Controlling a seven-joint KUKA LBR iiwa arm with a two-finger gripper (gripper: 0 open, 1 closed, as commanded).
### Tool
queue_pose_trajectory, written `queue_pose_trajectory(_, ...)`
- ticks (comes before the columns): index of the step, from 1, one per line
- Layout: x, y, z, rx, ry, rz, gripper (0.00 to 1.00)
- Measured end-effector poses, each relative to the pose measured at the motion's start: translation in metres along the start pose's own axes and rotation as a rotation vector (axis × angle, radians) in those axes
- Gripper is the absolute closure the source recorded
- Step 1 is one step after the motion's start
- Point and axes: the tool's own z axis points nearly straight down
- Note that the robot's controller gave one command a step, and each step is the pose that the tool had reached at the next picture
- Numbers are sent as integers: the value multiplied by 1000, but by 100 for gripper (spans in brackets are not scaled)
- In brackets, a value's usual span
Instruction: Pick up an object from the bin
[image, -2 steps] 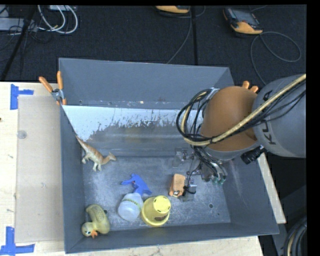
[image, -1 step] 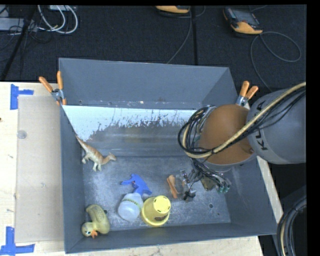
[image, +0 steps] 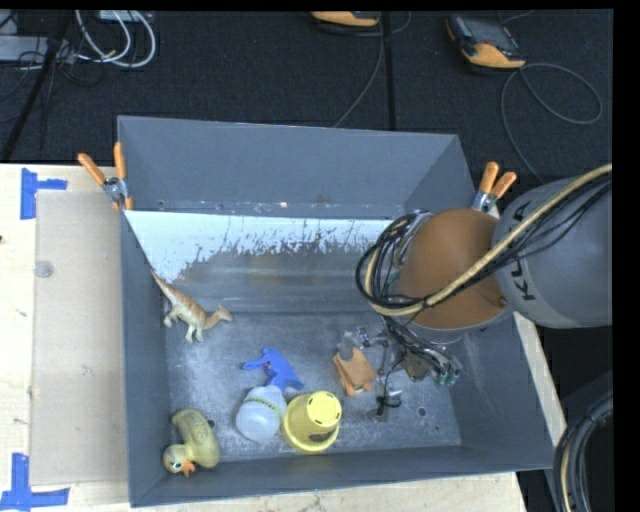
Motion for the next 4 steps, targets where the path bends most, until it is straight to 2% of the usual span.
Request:
queue_pose_trajectory(1, 0, 0, 0, 0, 0, 0, 0)
queue_pose_trajectory(2, -29, -42, 22, 2, 2, -169, 100)
queue_pose_trajectory(3, -30, -42, 22, 3, -5, -166, 0)
queue_pose_trajectory(4, -29, -41, 25, 0, -2, -167, 0)
